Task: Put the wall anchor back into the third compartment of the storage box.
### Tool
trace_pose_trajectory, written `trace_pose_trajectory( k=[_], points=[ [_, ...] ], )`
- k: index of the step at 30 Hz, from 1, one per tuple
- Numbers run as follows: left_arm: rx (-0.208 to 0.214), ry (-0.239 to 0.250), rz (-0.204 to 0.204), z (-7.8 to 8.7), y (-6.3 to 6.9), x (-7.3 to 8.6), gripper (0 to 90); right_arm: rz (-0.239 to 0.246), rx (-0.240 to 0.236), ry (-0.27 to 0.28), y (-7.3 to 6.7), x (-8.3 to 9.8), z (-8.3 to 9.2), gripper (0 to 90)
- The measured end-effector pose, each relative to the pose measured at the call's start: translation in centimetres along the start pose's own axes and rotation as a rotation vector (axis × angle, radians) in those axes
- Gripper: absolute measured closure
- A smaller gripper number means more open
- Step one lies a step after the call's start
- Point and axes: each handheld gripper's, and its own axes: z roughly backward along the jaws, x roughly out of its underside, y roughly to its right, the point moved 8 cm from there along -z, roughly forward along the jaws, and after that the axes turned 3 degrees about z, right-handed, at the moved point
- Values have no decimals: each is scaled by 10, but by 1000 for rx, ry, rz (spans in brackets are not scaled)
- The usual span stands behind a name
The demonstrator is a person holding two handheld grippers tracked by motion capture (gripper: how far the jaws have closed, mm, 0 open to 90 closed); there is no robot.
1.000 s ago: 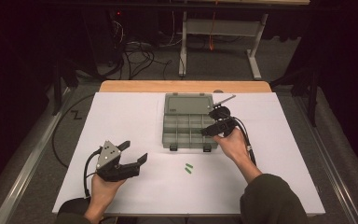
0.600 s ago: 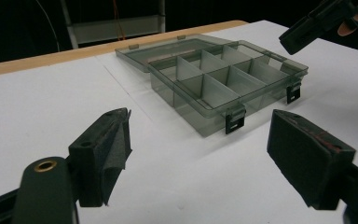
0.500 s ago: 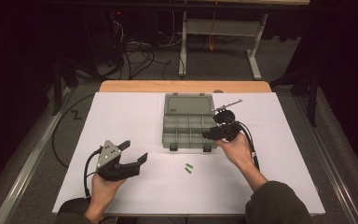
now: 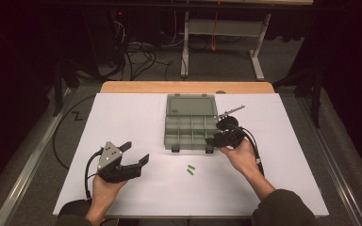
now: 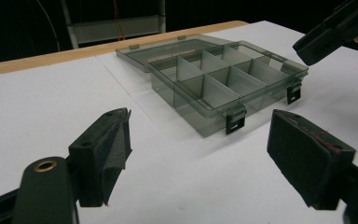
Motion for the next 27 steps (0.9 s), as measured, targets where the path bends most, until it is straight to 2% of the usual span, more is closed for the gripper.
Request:
trace_pose_trajectory(
  k=[27],
  points=[
    [-3,8,6,1,-1,-1,218,45,-49,-41,-21,17,-2,627]
  ],
)
